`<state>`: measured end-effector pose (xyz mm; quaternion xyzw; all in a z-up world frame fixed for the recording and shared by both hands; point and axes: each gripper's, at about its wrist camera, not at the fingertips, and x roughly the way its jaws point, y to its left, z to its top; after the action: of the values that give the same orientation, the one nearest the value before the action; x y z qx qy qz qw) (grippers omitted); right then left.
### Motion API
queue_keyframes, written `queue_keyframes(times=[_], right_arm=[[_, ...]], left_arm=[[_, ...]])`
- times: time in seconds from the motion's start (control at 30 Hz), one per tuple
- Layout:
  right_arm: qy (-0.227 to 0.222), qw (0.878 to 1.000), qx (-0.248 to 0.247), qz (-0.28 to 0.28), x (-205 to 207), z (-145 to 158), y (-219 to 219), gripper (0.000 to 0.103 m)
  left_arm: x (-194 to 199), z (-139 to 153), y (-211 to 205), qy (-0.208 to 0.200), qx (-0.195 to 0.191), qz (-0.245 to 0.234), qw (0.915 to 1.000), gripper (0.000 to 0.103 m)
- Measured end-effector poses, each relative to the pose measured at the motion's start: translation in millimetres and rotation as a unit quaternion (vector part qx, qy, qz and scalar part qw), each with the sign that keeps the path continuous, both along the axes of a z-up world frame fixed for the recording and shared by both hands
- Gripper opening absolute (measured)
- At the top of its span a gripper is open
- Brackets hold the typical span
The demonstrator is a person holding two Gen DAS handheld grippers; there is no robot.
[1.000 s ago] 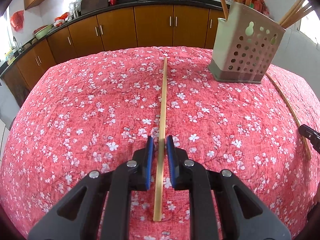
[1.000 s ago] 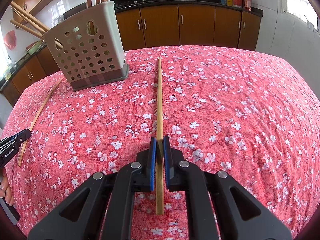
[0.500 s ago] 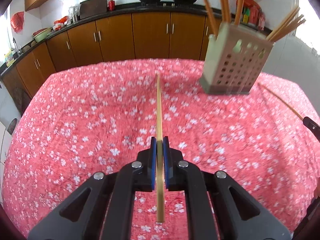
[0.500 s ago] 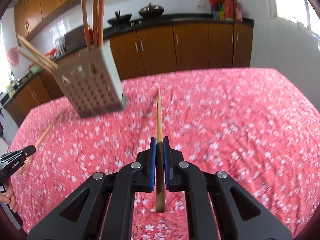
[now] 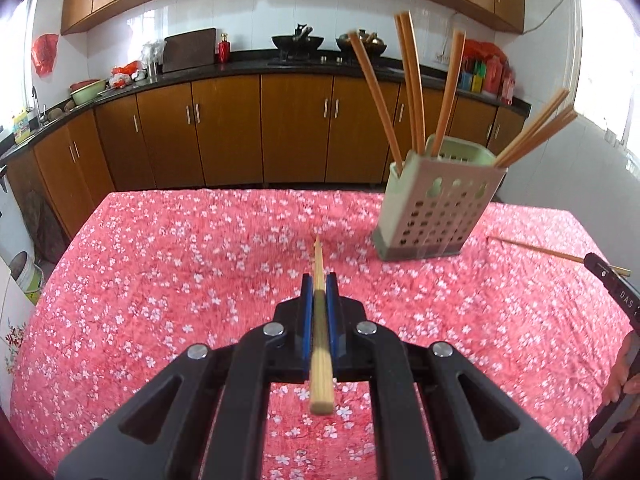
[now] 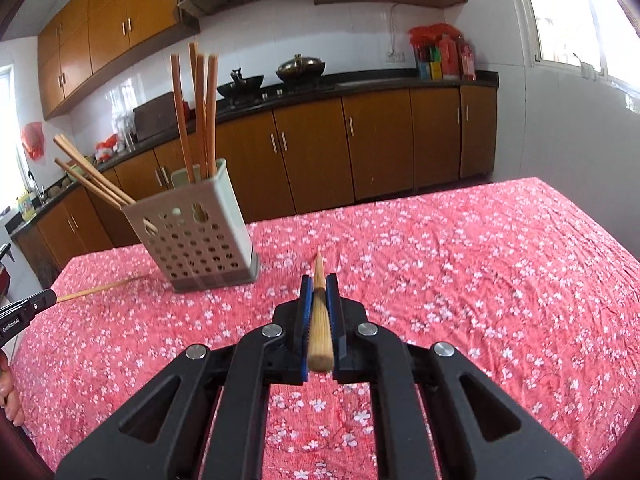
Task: Organize utensils
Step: 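Lift both chopsticks upright and carry them above the perforated holder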
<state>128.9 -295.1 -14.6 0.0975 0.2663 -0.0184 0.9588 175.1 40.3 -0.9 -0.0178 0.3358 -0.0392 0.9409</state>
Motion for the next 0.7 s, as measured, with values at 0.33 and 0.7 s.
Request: queue_keyframes(times=[0.33,0.7], right_arm=[[-0.051,0.999,0.003,0.001,-4,32,-2,0.008],[-0.091,0.996,0.016,0.012,-7,63,3,0.008]], left_arm=[[-4,36,4,-0.046,-0.014,-0.004,0.9988,0.008],[-9,66,-4,-0.074,-0.031,-0.025,0.9964,0.008]])
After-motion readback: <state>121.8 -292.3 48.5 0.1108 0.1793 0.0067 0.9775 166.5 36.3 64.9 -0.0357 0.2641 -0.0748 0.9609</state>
